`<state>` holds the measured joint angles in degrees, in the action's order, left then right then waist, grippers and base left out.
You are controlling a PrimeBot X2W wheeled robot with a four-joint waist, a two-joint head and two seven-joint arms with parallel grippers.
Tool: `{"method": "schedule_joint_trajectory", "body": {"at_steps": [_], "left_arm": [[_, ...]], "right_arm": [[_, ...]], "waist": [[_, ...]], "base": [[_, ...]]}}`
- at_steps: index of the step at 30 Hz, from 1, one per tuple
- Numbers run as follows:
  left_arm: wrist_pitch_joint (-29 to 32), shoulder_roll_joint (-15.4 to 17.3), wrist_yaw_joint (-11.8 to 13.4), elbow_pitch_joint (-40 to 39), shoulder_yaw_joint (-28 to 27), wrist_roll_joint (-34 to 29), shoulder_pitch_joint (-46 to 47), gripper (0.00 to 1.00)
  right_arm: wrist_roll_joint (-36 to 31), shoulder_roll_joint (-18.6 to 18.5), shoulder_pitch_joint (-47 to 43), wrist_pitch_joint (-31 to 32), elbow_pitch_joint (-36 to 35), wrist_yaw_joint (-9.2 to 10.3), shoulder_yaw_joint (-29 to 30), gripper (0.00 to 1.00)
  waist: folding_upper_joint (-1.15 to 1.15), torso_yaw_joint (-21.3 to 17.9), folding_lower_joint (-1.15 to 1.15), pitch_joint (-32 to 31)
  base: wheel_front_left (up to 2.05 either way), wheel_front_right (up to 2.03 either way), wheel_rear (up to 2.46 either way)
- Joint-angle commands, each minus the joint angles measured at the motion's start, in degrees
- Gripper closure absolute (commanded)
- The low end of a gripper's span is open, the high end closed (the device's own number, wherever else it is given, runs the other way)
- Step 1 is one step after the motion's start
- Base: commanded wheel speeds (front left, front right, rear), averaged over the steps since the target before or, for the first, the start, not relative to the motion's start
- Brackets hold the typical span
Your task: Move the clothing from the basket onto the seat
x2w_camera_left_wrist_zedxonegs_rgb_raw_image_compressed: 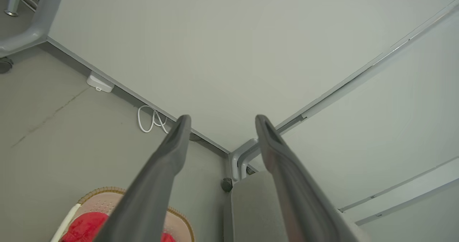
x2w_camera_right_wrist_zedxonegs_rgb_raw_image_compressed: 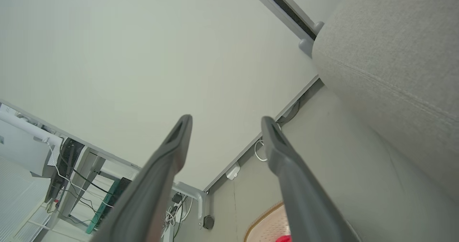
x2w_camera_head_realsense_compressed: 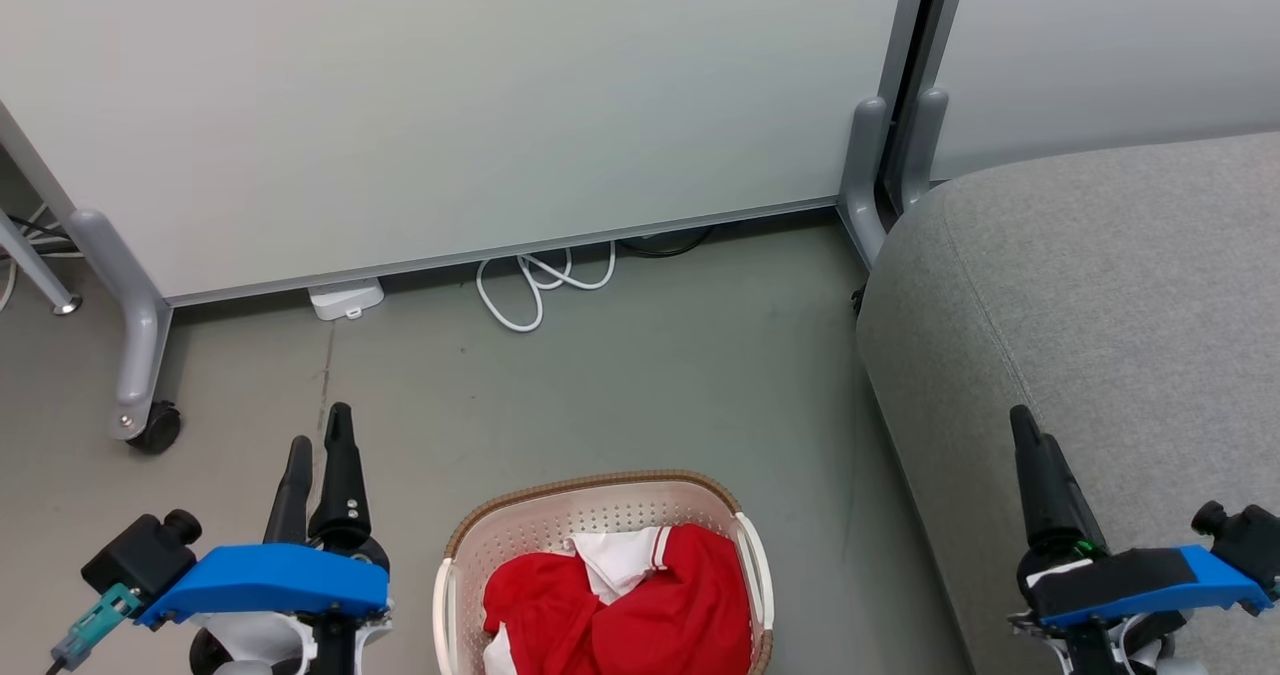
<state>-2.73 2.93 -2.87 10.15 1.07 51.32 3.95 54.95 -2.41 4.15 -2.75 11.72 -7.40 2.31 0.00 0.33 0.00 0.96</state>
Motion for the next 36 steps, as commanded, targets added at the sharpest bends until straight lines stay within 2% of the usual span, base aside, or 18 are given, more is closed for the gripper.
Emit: {"method": "schedule_joint_trajectory", "body": {"at_steps": [1,9,36], "left_arm": [[-0.8,0.6,0.6,-0.4,0.8,-2.6,1.7,0.0],[-2.3,1.3,2.0,0.6,3.0,-8.8,2.0,0.0],[-6.6,2.2,4.6,-0.1,7.9,-25.4,2.8,0.0]], "right_arm": [[-3.3,-0.4,1.1,-0.7,-0.5,-0.09,-0.4,0.0],[-10.9,-0.4,1.1,-2.3,0.2,-0.1,-1.2,0.0],[-28.0,-0.5,1.7,-6.6,0.3,-0.12,-2.8,0.0]], "waist": [[0.0,0.0,0.0,0.0],[0.0,0.2,0.0,0.1],[0.0,0.5,0.0,0.9]], "base": [[0.0,0.0,0.0],[0.0,0.0,0.0],[0.0,0.0,0.0]]}}
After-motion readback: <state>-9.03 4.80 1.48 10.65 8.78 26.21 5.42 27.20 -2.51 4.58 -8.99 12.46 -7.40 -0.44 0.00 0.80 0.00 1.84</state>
